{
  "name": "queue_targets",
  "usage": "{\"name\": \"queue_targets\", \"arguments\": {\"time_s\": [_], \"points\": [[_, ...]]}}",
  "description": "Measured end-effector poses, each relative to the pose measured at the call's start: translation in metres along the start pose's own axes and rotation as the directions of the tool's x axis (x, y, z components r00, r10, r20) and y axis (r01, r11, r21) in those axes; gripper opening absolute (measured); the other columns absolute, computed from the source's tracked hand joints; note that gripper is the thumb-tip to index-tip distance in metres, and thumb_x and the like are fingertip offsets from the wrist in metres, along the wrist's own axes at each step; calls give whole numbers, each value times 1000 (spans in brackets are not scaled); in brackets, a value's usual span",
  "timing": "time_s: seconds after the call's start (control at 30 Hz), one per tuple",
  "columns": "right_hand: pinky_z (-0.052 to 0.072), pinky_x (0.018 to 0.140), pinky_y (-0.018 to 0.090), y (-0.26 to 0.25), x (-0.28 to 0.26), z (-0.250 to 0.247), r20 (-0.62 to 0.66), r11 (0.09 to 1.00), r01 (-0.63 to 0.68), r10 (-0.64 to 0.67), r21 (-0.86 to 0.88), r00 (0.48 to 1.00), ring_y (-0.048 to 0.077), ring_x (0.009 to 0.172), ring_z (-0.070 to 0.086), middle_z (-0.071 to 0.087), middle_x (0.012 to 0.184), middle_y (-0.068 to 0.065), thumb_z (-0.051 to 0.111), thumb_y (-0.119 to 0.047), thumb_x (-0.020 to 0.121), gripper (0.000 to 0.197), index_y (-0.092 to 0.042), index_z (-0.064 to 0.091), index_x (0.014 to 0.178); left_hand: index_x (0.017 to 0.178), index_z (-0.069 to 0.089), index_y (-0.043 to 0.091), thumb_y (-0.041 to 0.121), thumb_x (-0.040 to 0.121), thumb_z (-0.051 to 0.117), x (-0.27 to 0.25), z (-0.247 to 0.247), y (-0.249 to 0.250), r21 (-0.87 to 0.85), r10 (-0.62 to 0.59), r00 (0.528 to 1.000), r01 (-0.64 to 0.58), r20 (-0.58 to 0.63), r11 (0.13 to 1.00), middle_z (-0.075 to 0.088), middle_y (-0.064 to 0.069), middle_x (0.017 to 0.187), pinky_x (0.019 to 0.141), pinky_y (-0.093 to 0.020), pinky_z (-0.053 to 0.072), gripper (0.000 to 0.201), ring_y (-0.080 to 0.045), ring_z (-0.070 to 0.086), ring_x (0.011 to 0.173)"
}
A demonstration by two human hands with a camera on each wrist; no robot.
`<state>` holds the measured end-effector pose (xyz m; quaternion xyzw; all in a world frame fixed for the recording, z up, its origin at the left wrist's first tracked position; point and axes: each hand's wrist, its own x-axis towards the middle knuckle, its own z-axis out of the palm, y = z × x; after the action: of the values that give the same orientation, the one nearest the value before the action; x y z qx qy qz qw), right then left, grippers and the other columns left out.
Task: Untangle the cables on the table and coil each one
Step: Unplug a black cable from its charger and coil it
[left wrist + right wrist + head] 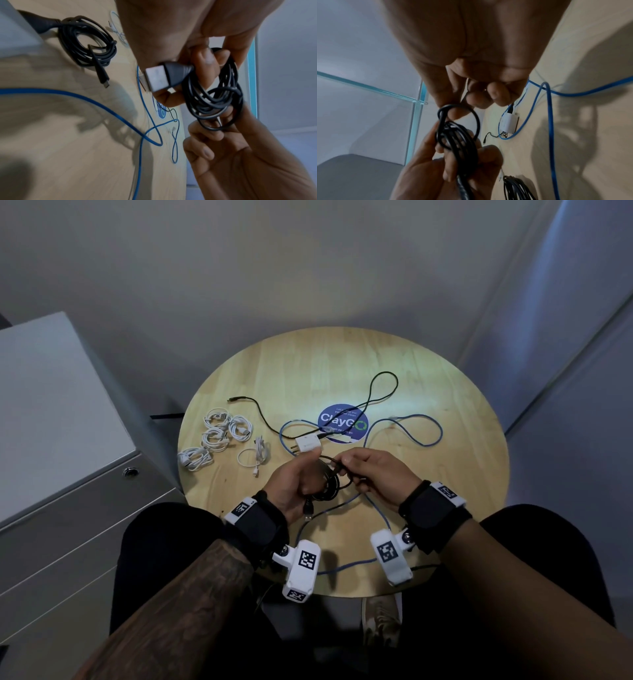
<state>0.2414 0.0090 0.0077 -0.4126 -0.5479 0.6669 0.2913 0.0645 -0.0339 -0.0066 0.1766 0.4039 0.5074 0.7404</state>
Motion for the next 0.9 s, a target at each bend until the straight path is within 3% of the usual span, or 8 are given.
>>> {"name": "queue_targets", "arguments": {"time_s": [0.13,0.2,0.37,0.47,0.6,0.73,0.83,0.9], "points": [[28,53,18,-7,7,-16,-349,994,66,-33,84,936,7,65,42,56,72,-8,50,-14,100,23,-17,68,86,54,38,18,24,93,52,4,-1,9,-77,51,998,-48,26,996,23,6,46,44,-19,13,42,-6,20,38],[31,55,19,-6,7,-21,-417,997,72,-51,35,908,7,67,46,55,74,-7,49,-17,101,24,-17,68,86,56,35,17,21,97,48,8,0,14,-61,81,997,-80,16,995,23,6,46,42,-18,15,43,-6,20,37],[44,59,26,-1,4,-18,-304,989,-9,-36,-147,952,13,70,69,74,78,0,50,-6,96,18,-16,62,88,61,30,20,22,97,48,11,-11,9,-76,54,996,-59,-74,995,22,6,47,39,-17,20,41,-6,20,37],[45,65,27,6,1,-4,-143,966,59,-97,-253,985,13,69,62,70,75,0,45,5,92,24,-13,60,92,61,31,19,22,98,48,11,-9,7,-31,66,994,-69,-88,997,22,6,48,42,-18,16,41,-6,20,38],[43,70,30,9,-1,5,-4,786,193,-242,-587,970,14,71,52,58,74,-7,52,-17,99,10,-18,61,97,48,54,20,19,99,49,7,-1,3,54,99,987,-93,-124,994,23,7,49,45,-20,11,51,-6,19,39],[44,67,33,-2,4,-16,-117,637,229,-453,-736,884,18,73,55,62,77,-4,49,-31,97,15,-22,60,92,66,36,19,25,98,53,5,2,7,118,47,995,-37,-87,992,22,7,51,41,-17,14,37,-6,18,41],[47,68,36,4,4,-20,-244,691,174,-462,-701,853,19,72,57,62,72,-3,51,-31,96,15,-24,59,86,86,43,21,26,96,57,2,1,9,155,17,998,-7,-61,988,21,8,57,40,-16,17,18,-6,19,43],[47,71,36,5,5,-16,-297,732,143,-437,-666,849,20,74,57,62,73,-1,52,-27,97,15,-21,60,86,82,43,23,28,96,57,3,0,9,150,0,998,9,-58,989,21,8,55,42,-18,16,20,-6,19,43]]}}
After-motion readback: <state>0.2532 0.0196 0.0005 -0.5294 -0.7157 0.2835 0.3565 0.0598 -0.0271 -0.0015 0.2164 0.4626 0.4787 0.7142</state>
